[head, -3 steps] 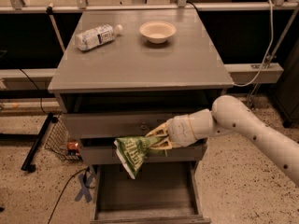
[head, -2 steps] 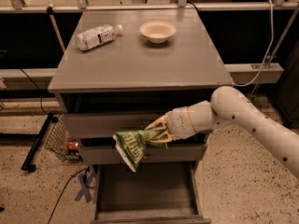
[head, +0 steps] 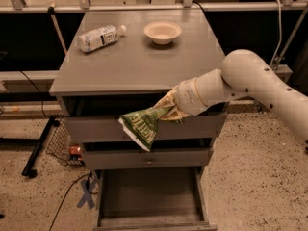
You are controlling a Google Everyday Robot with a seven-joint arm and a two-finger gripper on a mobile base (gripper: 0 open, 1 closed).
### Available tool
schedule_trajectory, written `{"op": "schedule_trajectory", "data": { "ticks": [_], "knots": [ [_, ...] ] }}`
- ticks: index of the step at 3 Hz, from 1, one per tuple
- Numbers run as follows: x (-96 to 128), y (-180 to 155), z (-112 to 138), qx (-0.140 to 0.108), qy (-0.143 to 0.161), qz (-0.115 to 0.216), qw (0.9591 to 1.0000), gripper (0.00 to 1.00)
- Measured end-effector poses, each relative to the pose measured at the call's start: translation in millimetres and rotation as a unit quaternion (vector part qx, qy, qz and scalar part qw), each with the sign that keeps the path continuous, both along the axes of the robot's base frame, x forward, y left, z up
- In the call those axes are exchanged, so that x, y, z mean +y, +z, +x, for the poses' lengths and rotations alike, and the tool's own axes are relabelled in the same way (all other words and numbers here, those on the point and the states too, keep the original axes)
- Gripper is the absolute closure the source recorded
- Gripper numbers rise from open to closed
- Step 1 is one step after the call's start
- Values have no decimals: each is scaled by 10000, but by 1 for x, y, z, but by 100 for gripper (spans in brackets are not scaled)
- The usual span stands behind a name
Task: Pick green jalapeno chip bag from bottom drawer and place on counter
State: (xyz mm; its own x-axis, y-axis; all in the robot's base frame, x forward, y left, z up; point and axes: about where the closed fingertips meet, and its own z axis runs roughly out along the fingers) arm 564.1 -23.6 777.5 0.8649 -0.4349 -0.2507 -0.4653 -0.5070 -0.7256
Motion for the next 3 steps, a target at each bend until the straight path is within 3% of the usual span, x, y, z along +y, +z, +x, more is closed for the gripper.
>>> {"op": "schedule_trajectory", "data": {
  "ticks": [1,2,3],
  "knots": [
    [-11,50,5,-604,-65,-303,9977,100],
    [-11,50,5,-604,-65,-303,9977,100],
    [-15,71,9,-869,-55,-580,9945,100]
  ]
}}
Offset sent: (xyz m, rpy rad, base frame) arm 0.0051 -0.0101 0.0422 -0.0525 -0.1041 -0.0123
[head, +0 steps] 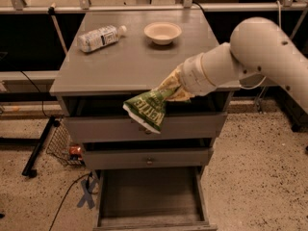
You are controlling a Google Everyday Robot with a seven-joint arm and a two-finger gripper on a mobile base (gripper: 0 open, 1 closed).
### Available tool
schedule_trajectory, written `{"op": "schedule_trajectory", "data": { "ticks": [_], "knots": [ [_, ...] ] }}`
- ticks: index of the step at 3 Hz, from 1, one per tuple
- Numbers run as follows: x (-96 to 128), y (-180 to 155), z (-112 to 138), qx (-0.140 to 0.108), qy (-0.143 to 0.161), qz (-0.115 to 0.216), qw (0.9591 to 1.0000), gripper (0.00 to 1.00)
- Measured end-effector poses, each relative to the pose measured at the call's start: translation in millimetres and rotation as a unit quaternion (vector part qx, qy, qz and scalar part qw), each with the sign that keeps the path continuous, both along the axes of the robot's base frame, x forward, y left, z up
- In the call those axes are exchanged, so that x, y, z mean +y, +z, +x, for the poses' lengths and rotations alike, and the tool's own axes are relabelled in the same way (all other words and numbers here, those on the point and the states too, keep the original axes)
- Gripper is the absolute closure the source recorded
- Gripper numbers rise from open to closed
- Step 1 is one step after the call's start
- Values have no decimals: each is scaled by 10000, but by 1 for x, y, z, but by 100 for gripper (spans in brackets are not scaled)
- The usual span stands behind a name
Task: Pick green jalapeno chip bag from bottom drawer and place on counter
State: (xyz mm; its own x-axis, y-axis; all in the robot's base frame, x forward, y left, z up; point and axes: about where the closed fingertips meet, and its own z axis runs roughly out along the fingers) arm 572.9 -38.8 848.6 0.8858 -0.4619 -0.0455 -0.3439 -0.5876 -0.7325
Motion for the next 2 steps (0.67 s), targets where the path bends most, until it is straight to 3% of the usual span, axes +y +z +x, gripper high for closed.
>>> {"op": "schedule_trajectory", "data": {
  "ticks": [1,2],
  "knots": [
    [-8,39,9,-466,17,-506,9976,100],
    [-19,80,37,-1005,77,-934,9905,100]
  ]
}}
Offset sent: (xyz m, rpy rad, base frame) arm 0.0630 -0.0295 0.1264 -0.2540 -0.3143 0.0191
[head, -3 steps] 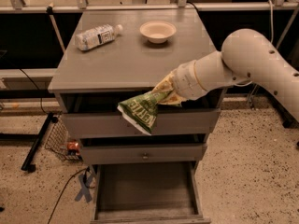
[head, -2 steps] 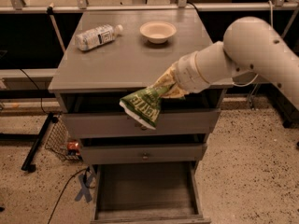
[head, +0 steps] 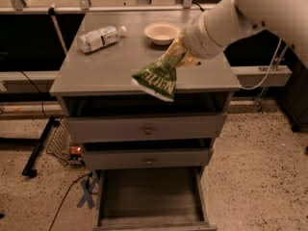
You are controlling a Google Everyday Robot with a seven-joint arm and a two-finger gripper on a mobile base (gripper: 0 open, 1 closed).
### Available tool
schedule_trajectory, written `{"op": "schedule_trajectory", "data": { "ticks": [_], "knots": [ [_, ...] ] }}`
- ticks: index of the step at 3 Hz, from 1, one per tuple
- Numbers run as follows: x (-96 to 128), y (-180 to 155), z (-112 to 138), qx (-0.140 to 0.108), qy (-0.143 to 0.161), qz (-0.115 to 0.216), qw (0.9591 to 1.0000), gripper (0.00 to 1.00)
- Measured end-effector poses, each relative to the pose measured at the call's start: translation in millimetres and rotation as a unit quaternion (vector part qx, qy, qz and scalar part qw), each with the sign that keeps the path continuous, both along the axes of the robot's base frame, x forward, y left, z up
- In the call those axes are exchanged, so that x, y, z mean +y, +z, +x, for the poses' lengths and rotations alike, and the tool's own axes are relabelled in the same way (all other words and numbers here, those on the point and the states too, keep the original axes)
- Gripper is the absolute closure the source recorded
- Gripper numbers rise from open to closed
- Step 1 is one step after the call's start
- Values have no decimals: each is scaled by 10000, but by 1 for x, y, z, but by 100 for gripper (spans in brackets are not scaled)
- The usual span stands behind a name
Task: Pick green jalapeno chip bag from bottom drawer and place on counter
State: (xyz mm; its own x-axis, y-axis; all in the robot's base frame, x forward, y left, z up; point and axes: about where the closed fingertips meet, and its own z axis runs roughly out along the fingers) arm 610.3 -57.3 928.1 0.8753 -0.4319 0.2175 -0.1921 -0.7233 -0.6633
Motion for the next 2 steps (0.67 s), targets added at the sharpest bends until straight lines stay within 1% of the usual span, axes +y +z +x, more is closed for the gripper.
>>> {"op": "schedule_trajectory", "data": {
  "ticks": [1,2],
  "knots": [
    [-7,20,27,-280,23,-123,9995,100],
    [-12,32,58,-466,3,-220,9987,100]
  ]
}}
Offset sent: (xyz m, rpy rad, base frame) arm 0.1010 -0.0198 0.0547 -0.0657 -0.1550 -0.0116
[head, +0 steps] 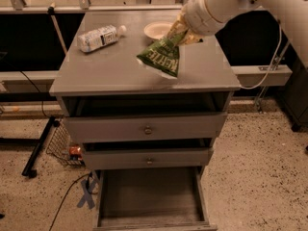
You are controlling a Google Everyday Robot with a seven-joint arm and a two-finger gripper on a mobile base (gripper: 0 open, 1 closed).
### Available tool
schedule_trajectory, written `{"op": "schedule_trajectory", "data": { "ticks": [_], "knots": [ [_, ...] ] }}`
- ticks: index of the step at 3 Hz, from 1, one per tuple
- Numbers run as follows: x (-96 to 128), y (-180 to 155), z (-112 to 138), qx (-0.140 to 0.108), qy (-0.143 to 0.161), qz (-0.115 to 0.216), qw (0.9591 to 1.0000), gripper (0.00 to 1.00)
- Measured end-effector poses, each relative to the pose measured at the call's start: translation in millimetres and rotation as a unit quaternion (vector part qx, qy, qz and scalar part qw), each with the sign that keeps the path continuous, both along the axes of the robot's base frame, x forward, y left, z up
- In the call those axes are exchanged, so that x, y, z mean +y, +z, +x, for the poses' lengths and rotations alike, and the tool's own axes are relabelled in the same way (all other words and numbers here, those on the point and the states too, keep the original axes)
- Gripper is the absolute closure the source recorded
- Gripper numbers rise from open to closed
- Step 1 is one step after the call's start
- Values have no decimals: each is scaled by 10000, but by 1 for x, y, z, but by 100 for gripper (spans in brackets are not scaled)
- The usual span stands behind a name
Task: Pick green jalapeno chip bag from bottom drawer and place on counter
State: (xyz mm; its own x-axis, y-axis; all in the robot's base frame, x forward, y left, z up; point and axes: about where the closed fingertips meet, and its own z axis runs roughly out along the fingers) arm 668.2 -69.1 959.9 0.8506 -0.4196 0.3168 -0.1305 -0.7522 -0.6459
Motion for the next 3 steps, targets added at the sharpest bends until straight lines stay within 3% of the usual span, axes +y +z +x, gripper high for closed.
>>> {"op": "schedule_trajectory", "data": {
  "ticks": [2,3],
  "knots": [
    [-5,-9,55,104,-181,-279,9994,100],
    [-2,-11,58,117,-169,-277,9994,77]
  ]
}}
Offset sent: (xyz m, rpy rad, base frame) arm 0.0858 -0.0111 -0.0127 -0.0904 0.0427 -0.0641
